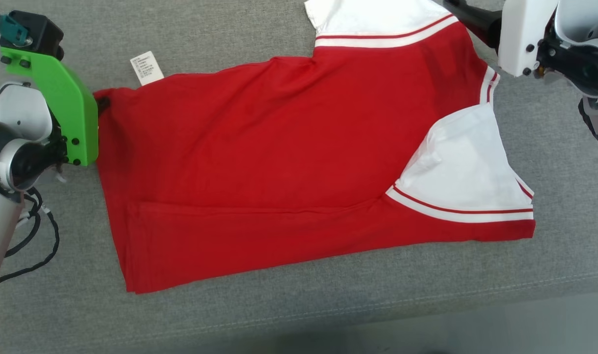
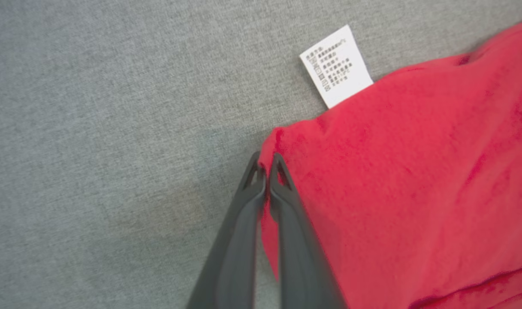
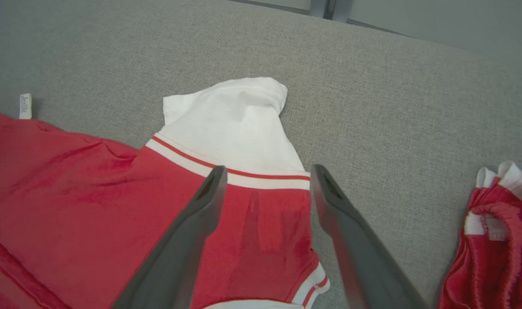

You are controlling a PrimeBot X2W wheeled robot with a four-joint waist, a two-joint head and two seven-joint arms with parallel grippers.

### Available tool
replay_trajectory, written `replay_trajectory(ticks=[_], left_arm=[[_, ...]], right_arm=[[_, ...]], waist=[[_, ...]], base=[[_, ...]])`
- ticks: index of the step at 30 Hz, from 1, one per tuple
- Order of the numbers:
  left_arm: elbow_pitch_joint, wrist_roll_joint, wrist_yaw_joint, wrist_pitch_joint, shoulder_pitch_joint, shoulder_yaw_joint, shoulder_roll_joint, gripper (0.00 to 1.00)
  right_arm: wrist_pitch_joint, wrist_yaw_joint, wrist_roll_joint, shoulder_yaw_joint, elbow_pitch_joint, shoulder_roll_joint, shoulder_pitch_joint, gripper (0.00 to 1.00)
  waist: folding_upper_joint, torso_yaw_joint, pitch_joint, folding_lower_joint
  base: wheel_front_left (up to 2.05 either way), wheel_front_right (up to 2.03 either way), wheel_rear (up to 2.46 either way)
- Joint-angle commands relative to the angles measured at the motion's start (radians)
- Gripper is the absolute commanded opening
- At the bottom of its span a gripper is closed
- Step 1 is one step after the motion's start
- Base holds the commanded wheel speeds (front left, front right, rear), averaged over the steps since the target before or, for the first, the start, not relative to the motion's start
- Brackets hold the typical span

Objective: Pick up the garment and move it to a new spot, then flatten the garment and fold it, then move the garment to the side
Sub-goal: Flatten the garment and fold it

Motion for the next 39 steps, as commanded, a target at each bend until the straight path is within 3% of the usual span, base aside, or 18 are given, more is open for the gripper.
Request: replay_trajectory(ticks=[1,17,28,37,38,39], left_arm=[[-0.002,0.001,-0.008,-0.017,-0.022,0.002,-0.008,0.00],[0.001,-0.012,-0.061,-0.110,-0.103,-0.066,-0.179,0.00],[0.057,-0.036,-0.076,-0.159,-0.154,-0.110,-0.246,0.00],[0.088,-0.061,-0.078,-0.195,-0.187,-0.148,-0.261,0.00],[0.089,-0.063,-0.078,-0.201,-0.190,-0.154,-0.261,0.00],[0.091,-0.068,-0.078,-0.203,-0.194,-0.158,-0.259,0.00]], right_arm=[[0.002,0.000,-0.012,0.001,0.017,0.001,-0.026,1.00],[0.087,0.000,-0.152,-0.017,0.344,-0.001,-0.246,1.00],[0.126,0.000,-0.207,-0.055,0.461,-0.017,-0.286,1.00],[0.113,0.000,-0.208,-0.039,0.491,-0.009,-0.262,1.00],[0.117,0.000,-0.202,-0.033,0.491,-0.010,-0.258,0.91],[0.117,0.000,-0.198,-0.027,0.489,-0.012,-0.256,0.58]], waist=[[0.0000,0.020,0.000,-0.0001],[0.0000,0.225,0.066,-0.0001],[0.0000,0.291,0.086,-0.0001],[0.0000,0.312,0.099,-0.0001],[0.0000,0.312,0.100,-0.0001],[0.0000,0.312,0.101,-0.0001]], base=[[0.00,0.00,0.00],[0.00,0.00,0.00],[0.00,0.00,0.00],[0.00,0.00,0.00],[0.00,0.00,0.00],[0.00,0.00,0.00]])
